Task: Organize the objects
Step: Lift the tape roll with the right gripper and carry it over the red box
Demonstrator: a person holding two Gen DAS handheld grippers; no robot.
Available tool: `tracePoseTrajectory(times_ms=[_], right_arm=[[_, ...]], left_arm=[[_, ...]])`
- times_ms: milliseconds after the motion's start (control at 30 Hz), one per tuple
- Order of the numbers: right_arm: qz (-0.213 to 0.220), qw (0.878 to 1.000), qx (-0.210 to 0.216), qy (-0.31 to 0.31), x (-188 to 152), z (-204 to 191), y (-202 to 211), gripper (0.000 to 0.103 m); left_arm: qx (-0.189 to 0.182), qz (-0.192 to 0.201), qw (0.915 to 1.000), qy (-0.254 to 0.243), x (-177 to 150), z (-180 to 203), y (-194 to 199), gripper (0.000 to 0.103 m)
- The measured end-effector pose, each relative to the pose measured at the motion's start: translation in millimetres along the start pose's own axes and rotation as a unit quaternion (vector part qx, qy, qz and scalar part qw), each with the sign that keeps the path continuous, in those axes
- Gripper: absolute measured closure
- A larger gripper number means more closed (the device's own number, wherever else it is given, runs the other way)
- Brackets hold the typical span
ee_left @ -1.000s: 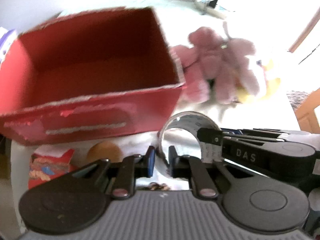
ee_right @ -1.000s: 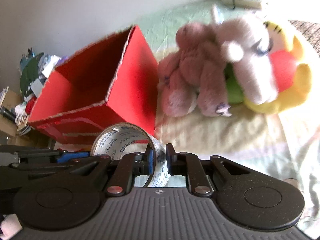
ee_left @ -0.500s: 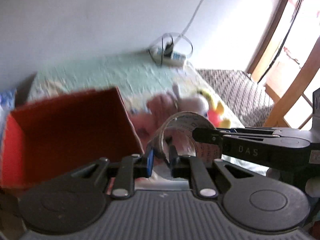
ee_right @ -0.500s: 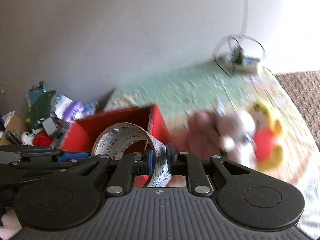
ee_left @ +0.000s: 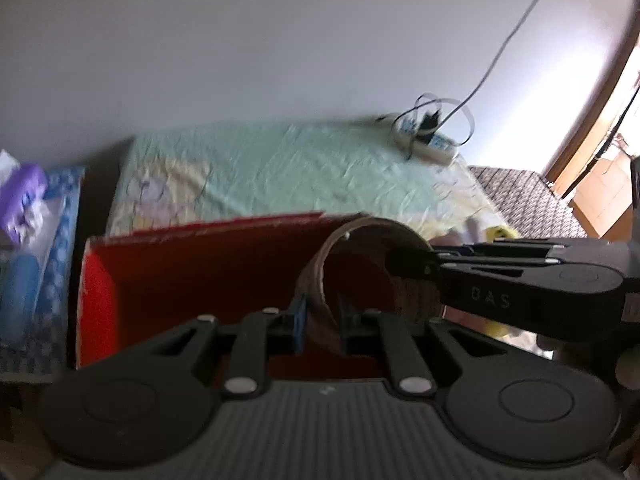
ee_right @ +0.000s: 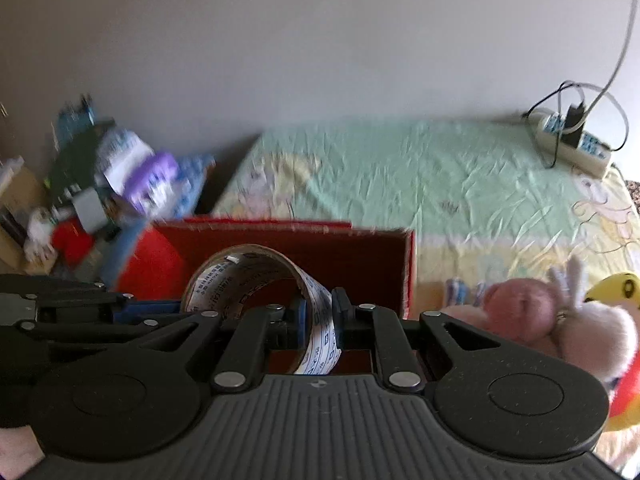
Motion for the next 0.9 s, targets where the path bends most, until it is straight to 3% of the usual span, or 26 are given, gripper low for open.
tracePoseTrajectory(times_ms=[233, 467, 567, 900], right_arm=[[-0.060, 0.997, -0.020, 0.052, -18.2, -12.7, -47.3, 0.092], [-0.091, 0.991, -0.041, 0.092, -26.9, -14.5, -69.0, 0.092], [-0.103, 0.989, -0.046, 0.094, -28.7, -13.0, -78.0, 0.091], [-0.094, 0.990, -0.052, 0.091, -25.2, -11.7, -81.9, 0.087]], left_arm=[[-0.006, -0.065, 0.9975, 0.027, -22.1, -41.7, -50.5, 0.091], [-0.004, -0.092, 0.9954, 0.029, -41.4, -62.0, -77.1, 0.088], [0.001, -0.096, 0.9951, 0.024, -43.3, -67.1, -81.1, 0.082], [0.050, -0.118, 0.9917, 0.011, -48.6, -82.4, -95.0, 0.082]])
Point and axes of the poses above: each gripper's, at about its wrist camera, not at the fingertips, and y roughly against the way its jaws point, z to its right, x to its top, the point moved 2 cm from there along -y, roughly the way its jaws point, and after that the axes turned 15 degrees about z, right-handed, at the moved point
